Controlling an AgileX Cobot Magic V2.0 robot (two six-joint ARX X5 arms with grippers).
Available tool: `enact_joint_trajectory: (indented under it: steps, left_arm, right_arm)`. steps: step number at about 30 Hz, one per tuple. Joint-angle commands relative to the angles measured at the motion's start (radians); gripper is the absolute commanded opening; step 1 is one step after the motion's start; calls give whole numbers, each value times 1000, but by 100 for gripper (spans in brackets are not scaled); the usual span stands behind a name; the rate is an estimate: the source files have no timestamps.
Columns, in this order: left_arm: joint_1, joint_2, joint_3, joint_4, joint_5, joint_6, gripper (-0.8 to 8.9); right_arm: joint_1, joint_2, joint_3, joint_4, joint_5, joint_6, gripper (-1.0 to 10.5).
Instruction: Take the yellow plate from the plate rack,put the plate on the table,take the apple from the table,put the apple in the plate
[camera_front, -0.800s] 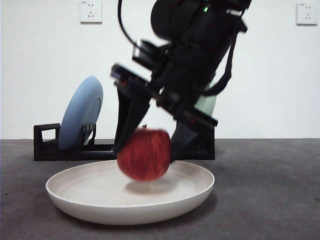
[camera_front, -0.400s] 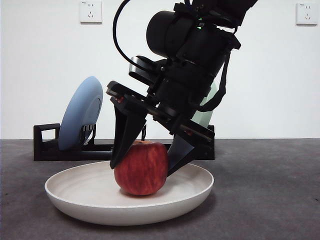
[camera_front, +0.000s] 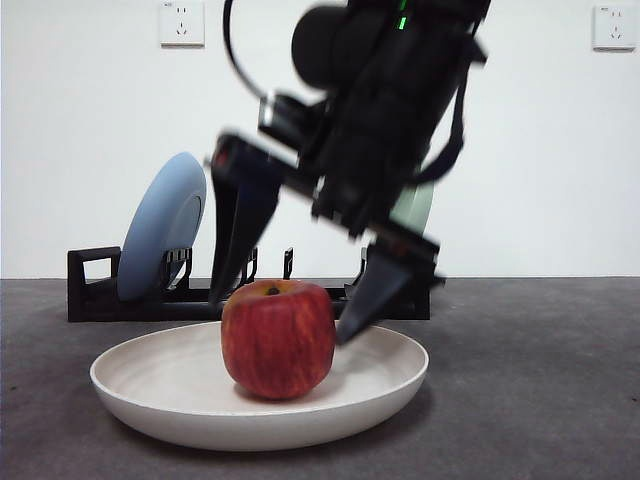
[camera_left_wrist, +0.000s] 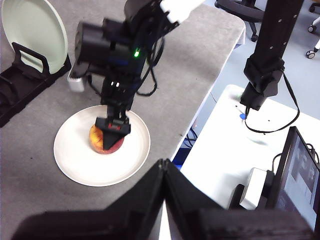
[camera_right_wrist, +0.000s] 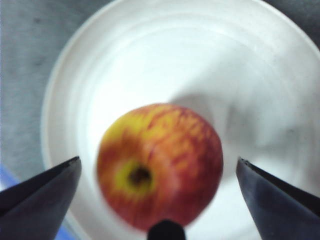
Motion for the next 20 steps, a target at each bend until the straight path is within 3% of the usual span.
enact_joint_trajectory:
  steps: [1, 13, 16, 18, 20]
  left_arm:
    - [2, -5, -5, 3, 0, -2, -4]
    - [2, -4, -5, 4, -8, 5, -4]
    - [2, -4, -5, 4, -8, 5, -4]
    - [2, -4, -5, 4, -8, 5, -4]
    - [2, -4, -5, 4, -8, 5, -4]
  right_arm:
    - [2, -72, 19, -40, -3, 6, 608]
    - [2, -474, 28, -381, -7, -1, 565]
    - [2, -576, 47, -439, -5, -2, 313]
    - [2, -635, 71, -470, 16, -5, -12]
    - [2, -684, 93, -476, 63, -9, -1]
